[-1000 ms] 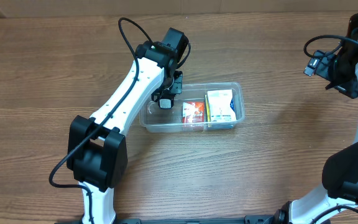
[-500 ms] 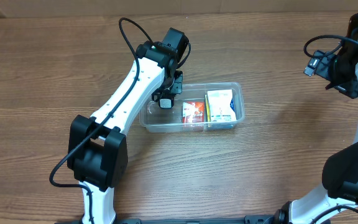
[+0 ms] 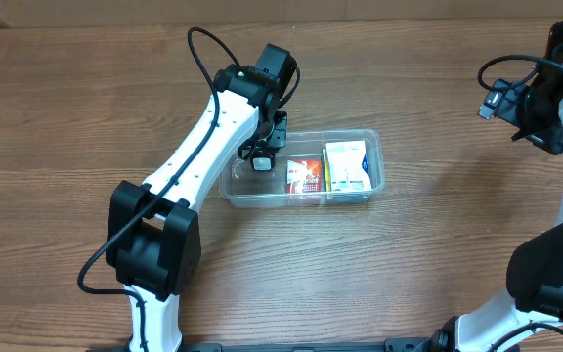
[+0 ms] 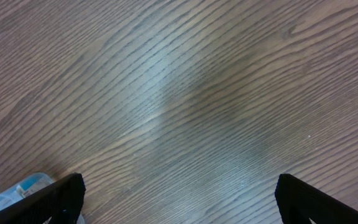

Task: Pack container
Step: 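Release the bottle and move the left gripper to the orange tube, then grasp the orange tablet tube with the left gripper and lift it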

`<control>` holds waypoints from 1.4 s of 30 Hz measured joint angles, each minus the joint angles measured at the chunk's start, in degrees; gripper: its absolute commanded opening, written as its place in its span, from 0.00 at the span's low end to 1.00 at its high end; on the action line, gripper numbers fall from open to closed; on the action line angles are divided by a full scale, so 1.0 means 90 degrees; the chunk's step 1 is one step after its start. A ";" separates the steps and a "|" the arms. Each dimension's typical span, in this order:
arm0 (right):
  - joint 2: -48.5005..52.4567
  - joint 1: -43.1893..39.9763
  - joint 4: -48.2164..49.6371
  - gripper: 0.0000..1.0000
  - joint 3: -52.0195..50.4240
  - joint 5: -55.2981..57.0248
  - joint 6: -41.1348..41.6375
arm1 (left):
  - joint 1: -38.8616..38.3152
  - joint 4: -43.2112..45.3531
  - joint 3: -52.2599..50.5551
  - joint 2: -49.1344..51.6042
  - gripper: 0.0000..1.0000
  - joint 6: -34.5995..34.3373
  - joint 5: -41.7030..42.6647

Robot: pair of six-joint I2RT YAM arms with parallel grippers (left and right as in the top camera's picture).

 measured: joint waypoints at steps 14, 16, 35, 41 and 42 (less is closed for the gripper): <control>0.0000 0.0000 -0.0002 1.00 0.0000 0.0000 -0.0002 | 0.0168 -0.0554 0.0005 -0.1948 0.77 0.0362 -0.0243; -0.0002 0.0000 -0.0002 1.00 0.0000 0.0000 0.0000 | 0.0488 -0.1086 0.0034 -0.2312 0.81 0.0367 -0.0291; 0.0000 0.0000 -0.0005 1.00 0.0002 0.0000 0.0002 | 0.2752 0.2064 -0.4235 -0.2072 0.95 0.1525 0.0282; 0.0000 0.0000 -0.0005 1.00 0.0002 0.0000 0.0000 | 0.3118 0.3546 -0.4653 -0.2059 0.91 0.2028 0.0376; 0.0000 0.0000 0.0000 1.00 0.0002 -0.0002 0.0002 | 0.3116 0.3730 -0.4653 -0.2045 0.90 0.2208 0.0379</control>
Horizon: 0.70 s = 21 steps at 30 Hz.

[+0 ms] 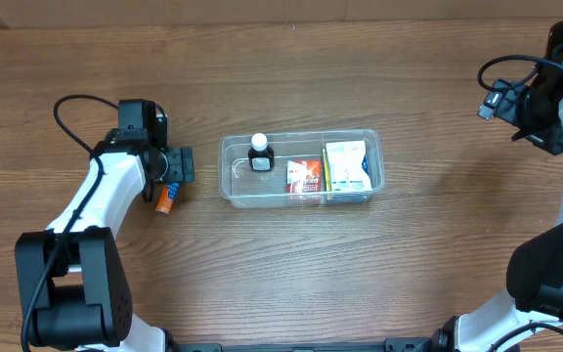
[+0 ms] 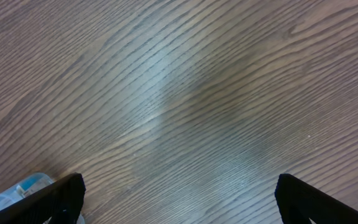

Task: Pack container
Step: 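Grasp the orange tablet tube with the left gripper and lift it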

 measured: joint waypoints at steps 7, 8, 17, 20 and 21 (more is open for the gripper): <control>0.0000 0.0000 -0.0002 1.00 0.0000 0.0005 -0.0002 | 0.0002 0.0374 0.0000 0.0777 0.88 0.0996 0.0257; 0.0000 0.0000 -0.0005 1.00 0.0000 0.0002 -0.0002 | 0.0002 0.0406 0.0000 0.0784 0.84 0.1047 0.0289; -0.0002 0.0000 0.0000 1.00 0.0000 0.0002 -0.0002 | 0.0000 0.0782 -0.0002 0.0852 0.16 0.1202 0.0372; 0.0000 0.0002 -0.0005 1.00 0.0000 0.0002 -0.0005 | 0.0000 0.0767 0.0000 0.0852 0.10 0.1115 0.0352; 0.0000 0.0000 -0.0002 1.00 0.0000 0.0005 -0.0002 | 0.0000 0.0736 0.0010 0.0852 0.09 0.1064 0.0355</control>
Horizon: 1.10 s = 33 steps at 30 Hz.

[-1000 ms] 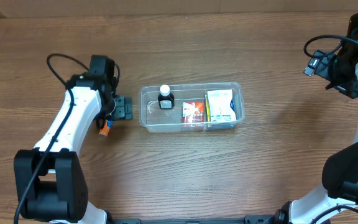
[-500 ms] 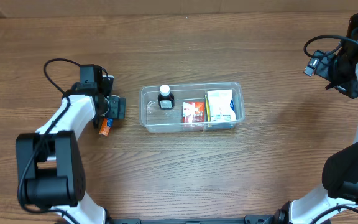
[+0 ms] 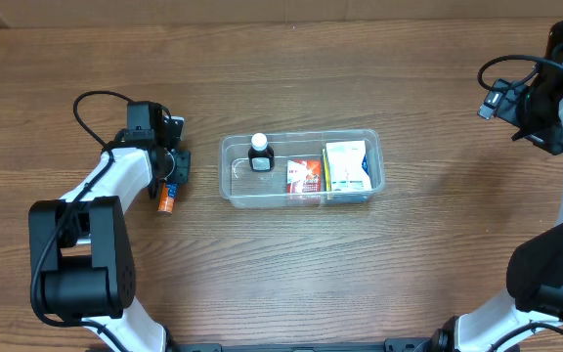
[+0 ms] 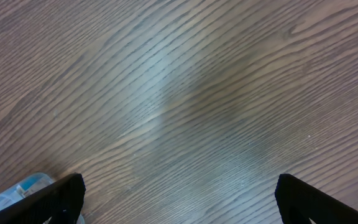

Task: Pack container
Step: 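Grasp the orange tablet tube with the left gripper and lift it, then carry the orange tube over the container's left end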

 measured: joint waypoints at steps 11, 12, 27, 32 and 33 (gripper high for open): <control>0.0000 0.0000 -0.0005 1.00 0.0000 0.0000 0.0002 | 0.0000 -0.2608 0.2259 0.0209 0.04 -0.0442 0.0219; 0.0000 0.0002 0.0000 1.00 0.0000 -0.0005 0.0002 | 0.0000 -0.2790 0.2531 0.0211 0.04 -0.0444 0.0289; 0.0000 0.0000 -0.0002 1.00 0.0000 -0.0002 0.0000 | -0.1797 -0.5469 0.5501 0.0211 0.04 0.1634 0.2001; 0.0000 0.0000 0.0000 1.00 0.0000 -0.0002 0.0000 | -0.2817 -0.5469 0.5501 0.0211 0.04 0.2647 0.1608; 0.0000 0.0000 0.0000 1.00 0.0000 -0.0002 0.0000 | -0.2912 -0.5462 0.5496 0.0211 0.05 0.2820 0.1564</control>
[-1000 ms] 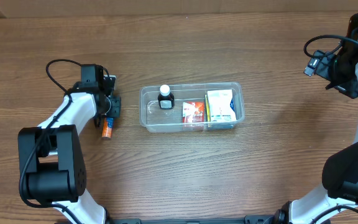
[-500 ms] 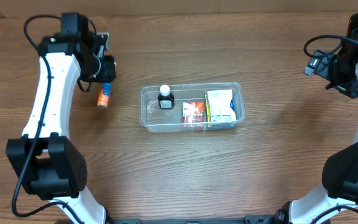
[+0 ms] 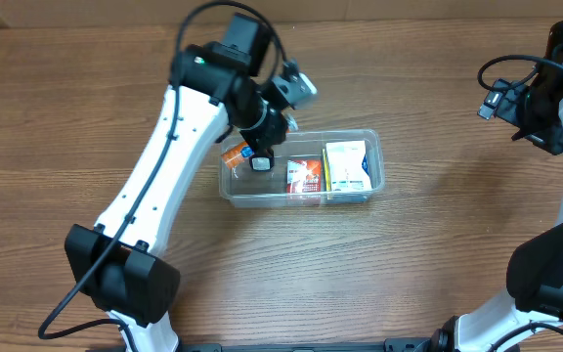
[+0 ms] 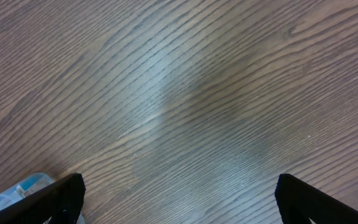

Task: Pack container
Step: 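Carry the orange tube over the container's left end, then lower the orange tube flat into the container beside the bottle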

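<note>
A clear plastic container (image 3: 375, 167) lies at mid-table. In it are a white box (image 3: 347, 164), a red packet (image 3: 304, 176) and a small dark bottle (image 3: 260, 163) with a white cap. My left gripper (image 3: 249, 147) hangs over the container's left end, shut on a small orange tube (image 3: 233, 154) that sits above the left rim. Far to the right, my right gripper (image 4: 179, 199) stands open over bare wood, nothing between its fingers. A corner of the container (image 4: 17, 190) shows at the lower left of the right wrist view.
The brown wooden table (image 3: 438, 264) carries nothing else in view. The left arm (image 3: 164, 166) crosses the table's left half from the front edge up to the container. The right arm stands along the right edge.
My left gripper was at the orange tube on the table left of the container. Now it holds the tube over the container's left end. The right arm has not moved.
First my left gripper was at the dark bottle inside the container's left end. Then the bottle stood alone in the container and the gripper was out left at the orange tube, and stayed there. Now the tube is held above the container.
</note>
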`<control>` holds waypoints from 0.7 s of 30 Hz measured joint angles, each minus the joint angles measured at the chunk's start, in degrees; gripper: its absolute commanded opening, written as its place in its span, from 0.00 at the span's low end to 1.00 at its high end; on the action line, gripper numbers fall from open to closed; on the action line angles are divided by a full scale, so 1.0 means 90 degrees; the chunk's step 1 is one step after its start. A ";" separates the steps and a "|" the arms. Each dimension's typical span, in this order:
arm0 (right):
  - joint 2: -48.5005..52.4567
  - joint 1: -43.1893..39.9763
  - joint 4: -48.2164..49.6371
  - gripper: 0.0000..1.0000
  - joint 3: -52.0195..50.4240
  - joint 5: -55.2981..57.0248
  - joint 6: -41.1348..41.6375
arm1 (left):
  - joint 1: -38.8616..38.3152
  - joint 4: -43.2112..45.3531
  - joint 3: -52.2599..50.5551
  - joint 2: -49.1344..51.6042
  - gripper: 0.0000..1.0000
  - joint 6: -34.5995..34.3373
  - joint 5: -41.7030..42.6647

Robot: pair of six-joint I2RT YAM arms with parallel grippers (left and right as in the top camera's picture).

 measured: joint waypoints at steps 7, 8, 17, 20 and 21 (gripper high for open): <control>0.0000 0.0000 0.0007 1.00 0.0000 0.0000 0.0002 | -0.0185 0.0818 -0.1037 0.0000 0.04 0.1192 -0.0172; -0.0002 0.0000 0.0005 1.00 0.0000 0.0000 0.0000 | -0.0187 0.1037 -0.1258 0.0000 0.04 0.1406 -0.0192; 0.0000 0.0000 -0.0002 1.00 0.0000 0.0000 0.0002 | -0.0187 0.1921 -0.2186 0.0005 0.04 0.2696 -0.0219; 0.0000 0.0002 0.0002 1.00 0.0000 0.0000 0.0002 | -0.0187 0.2169 -0.2433 0.0005 0.04 0.3016 -0.0219; 0.0000 0.0000 0.0000 1.00 0.0000 -0.0002 0.0002 | -0.0187 0.2220 -0.2501 0.0005 0.04 0.3094 -0.0219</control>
